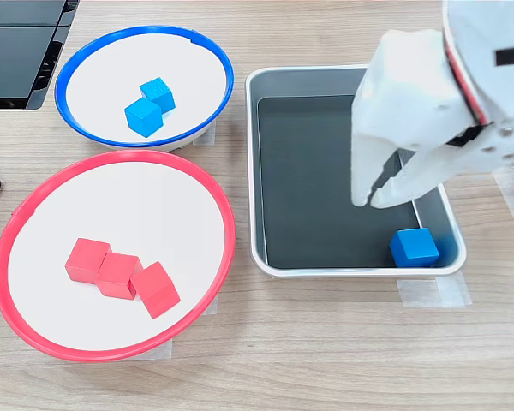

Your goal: Move six blocks tray to matching dishes

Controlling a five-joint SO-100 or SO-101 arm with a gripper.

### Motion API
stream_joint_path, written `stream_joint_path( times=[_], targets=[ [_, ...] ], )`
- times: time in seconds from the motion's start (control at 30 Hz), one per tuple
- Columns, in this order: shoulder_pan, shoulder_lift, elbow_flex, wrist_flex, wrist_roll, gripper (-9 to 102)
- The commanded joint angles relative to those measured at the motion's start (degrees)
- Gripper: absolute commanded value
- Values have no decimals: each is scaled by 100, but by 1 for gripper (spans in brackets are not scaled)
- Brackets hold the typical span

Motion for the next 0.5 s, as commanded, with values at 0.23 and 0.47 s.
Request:
stream_joint_path(
  times=[0.23, 0.47],
  targets=[
    [53, 527, -132, 1529, -387, 4],
    [-220, 308, 185, 826, -176, 16]
  ],
)
